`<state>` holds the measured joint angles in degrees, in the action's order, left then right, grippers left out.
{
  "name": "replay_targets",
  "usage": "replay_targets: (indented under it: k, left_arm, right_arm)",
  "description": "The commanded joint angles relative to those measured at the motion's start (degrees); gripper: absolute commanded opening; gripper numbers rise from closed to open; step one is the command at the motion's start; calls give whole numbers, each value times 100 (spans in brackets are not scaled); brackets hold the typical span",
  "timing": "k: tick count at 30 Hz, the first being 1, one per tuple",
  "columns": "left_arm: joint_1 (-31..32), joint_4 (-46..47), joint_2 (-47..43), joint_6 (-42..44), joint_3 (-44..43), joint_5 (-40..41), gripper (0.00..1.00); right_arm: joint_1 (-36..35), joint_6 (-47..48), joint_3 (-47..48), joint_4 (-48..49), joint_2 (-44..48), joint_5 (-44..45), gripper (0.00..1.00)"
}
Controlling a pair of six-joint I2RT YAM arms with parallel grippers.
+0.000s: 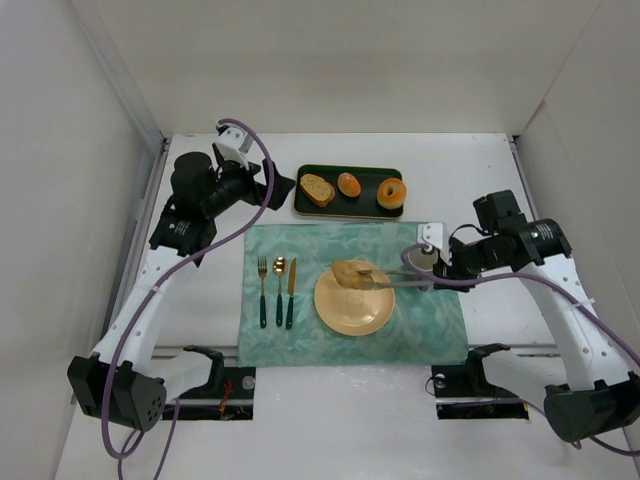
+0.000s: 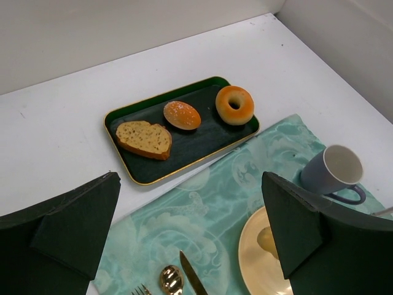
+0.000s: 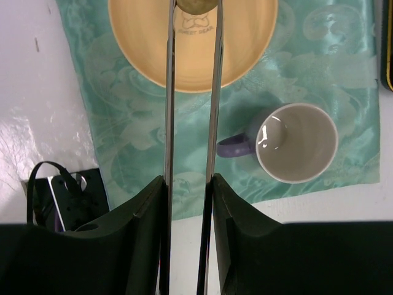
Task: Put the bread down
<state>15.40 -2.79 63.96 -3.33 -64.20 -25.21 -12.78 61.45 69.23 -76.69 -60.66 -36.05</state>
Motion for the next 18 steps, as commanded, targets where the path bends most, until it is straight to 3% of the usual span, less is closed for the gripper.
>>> replay_targets:
  k: [1,10,18]
  left_arm:
    - [16,235,-42,105,22,25,100]
    - [16,235,11,105,22,25,100]
    - [16,235,11,105,22,25,100]
  right_arm:
    - [-181,491,-120,-215,125,19,30]
    - [-471,552,-428,-163,-147,406,31]
    - [-471,420,-595,-57,-24,572,52]
